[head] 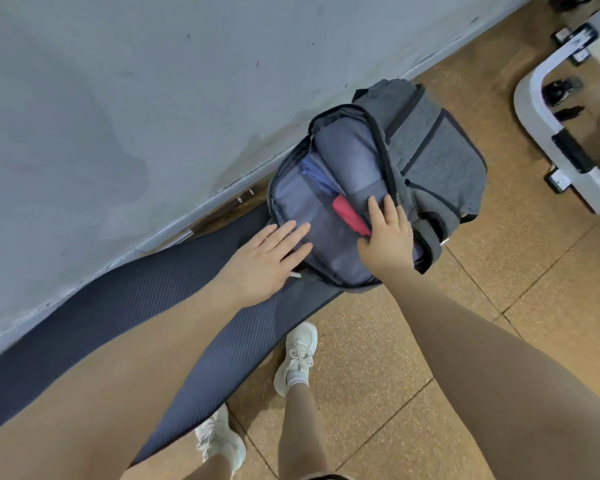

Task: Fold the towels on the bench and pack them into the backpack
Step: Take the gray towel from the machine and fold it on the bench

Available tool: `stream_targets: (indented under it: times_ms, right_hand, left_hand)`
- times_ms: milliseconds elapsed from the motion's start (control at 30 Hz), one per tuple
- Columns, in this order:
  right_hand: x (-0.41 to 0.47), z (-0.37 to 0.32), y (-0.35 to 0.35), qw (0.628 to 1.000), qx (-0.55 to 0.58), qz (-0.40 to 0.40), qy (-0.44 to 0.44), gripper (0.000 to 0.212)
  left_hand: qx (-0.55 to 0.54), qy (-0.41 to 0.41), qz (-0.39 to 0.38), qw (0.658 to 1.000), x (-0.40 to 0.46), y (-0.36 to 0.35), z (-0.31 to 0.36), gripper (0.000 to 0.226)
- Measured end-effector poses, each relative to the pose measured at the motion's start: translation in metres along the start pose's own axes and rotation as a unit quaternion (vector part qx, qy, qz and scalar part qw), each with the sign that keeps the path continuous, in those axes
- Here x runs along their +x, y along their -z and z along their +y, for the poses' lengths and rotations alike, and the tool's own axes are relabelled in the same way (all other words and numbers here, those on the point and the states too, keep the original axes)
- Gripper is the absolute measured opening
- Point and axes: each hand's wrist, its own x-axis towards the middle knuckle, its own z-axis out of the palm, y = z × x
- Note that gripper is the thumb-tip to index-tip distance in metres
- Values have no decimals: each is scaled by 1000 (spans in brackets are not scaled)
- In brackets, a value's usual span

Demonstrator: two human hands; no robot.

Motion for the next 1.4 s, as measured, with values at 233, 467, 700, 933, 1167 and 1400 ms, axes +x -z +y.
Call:
stream_targets:
  times_ms: [233,467,700,933,1167,1400]
  right_hand:
    - [-119,-45,117,984,164,-43,56,41]
    - [-244,-24,179,988,151,45,3,32]
    - [-302,51,219,986,141,76,-46,38]
    - [-303,194,251,987,137,63,-55,38]
    - [-282,366,327,961,226,101,-120,27]
    - [-220,474,387,872,440,149,-154,21]
  left_hand:
    - [-28,-16,19,999,-26,131,-8,42]
    - [-278,34,-61,958,-42,235,55,43]
    - [-316,-33,-68,946,12,279,153,33]
    - [-262,-77,-109,956,124,293,289,31]
    - [-327,-72,-129,933,262,327,398,16]
    - [-377,-62,-122,916,406,343,438,15]
